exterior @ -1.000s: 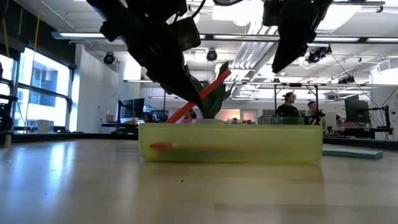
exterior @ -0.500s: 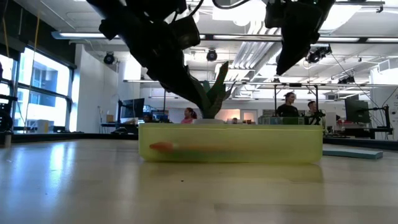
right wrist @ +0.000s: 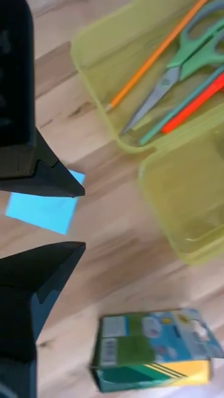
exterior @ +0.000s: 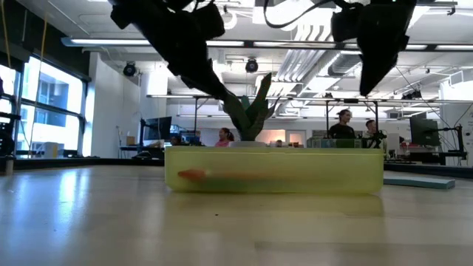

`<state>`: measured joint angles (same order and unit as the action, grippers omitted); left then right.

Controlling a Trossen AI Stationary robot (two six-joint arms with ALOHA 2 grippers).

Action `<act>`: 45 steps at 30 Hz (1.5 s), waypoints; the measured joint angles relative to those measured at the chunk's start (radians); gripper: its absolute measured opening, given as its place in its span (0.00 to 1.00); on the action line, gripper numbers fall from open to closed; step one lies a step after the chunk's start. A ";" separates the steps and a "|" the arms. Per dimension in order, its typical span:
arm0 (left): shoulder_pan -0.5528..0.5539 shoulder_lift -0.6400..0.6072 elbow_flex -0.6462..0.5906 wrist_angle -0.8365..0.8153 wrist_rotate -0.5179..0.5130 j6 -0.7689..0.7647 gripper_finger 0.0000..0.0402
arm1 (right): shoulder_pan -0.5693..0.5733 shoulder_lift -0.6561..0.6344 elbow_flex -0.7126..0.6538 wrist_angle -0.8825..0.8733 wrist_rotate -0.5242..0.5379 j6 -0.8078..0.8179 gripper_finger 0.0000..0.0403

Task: Pack school essentials
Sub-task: Put the blue sticky note into the yellow supply box

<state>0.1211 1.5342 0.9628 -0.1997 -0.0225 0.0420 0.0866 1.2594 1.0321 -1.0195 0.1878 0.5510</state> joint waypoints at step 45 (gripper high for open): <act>0.030 -0.700 -0.888 0.699 0.064 -0.152 0.21 | 0.193 0.000 0.000 -0.042 0.178 0.236 0.29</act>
<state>0.1513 0.8343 0.0747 0.4996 0.0414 -0.1095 0.2801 1.2594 1.0321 -1.0615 0.3660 0.7870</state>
